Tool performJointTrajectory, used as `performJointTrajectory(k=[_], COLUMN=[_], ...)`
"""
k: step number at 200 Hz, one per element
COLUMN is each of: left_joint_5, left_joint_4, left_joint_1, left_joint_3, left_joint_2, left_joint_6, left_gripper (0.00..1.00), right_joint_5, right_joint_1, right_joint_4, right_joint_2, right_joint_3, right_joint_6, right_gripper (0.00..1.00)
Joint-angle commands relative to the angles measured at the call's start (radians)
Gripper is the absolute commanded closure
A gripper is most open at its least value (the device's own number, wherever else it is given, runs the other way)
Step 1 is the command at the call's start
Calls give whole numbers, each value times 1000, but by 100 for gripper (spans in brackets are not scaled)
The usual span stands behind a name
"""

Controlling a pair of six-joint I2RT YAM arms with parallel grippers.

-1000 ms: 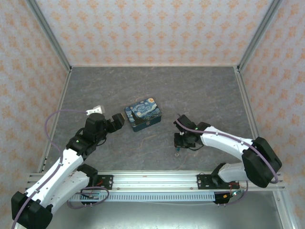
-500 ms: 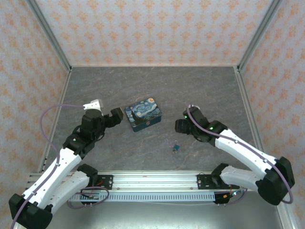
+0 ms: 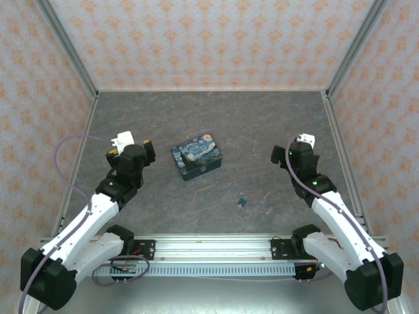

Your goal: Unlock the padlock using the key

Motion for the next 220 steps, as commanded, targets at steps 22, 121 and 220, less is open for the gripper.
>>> performJointTrajectory(k=[22,121,220], left_joint_5=[-31,52,184], left_joint_4=[164,431,821], left_joint_1=[69,192,249], left_joint_3=[-70,-156,-232], left_joint_2=[84,253,411], left_joint_6=[67,147,250], left_gripper=[0,0,0], right_joint_5=[7,-129,-249], right_joint_1=[-116,-220,-279], right_joint_4=[340,1020,1067], right_joint_2=[42,392,657], right_joint_3=[-182,-317,-198], right_joint_6=[-93,-197,-145], right_gripper=[1,1,1])
